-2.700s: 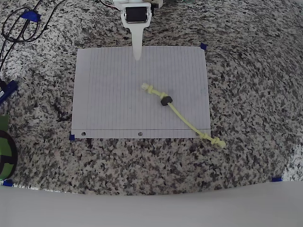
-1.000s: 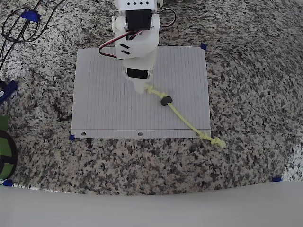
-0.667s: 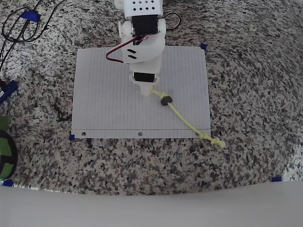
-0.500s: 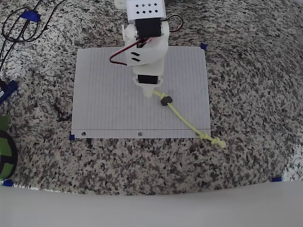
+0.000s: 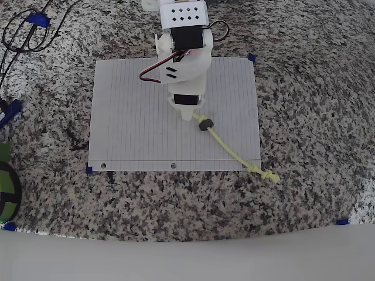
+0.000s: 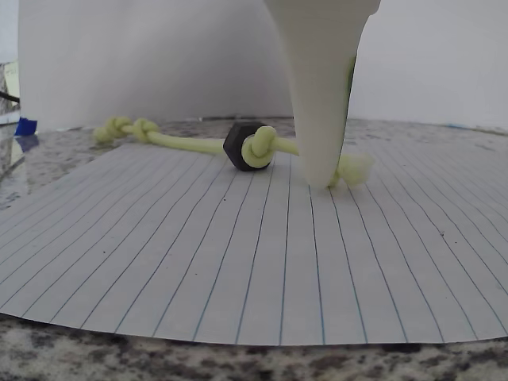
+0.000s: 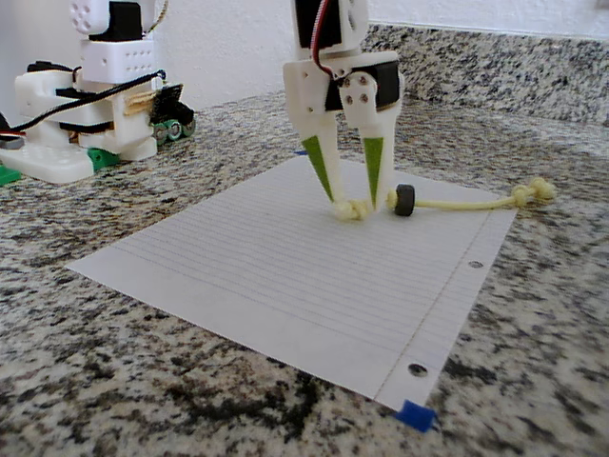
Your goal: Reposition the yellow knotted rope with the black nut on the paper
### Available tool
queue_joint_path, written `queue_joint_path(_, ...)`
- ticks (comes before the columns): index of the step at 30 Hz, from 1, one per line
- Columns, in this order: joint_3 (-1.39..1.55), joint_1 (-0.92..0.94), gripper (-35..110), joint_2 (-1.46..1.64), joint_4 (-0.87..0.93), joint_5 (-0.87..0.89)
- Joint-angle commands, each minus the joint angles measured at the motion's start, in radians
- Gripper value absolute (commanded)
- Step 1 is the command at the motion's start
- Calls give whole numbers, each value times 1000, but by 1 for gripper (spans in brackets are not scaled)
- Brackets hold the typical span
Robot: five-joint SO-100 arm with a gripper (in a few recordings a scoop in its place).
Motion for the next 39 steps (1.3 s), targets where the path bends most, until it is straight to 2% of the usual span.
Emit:
queue_joint_path(1,-34,2,36,-2,-14,3)
queue_joint_path(10,-32,12,25,-20,-25,-5)
queue_joint_path(20,-32,26,0,-26,-31,-6)
queue_joint_path(26,-29,52,0,48,-5,-6)
queue_joint_path(39,-26,152,0,426,132,31)
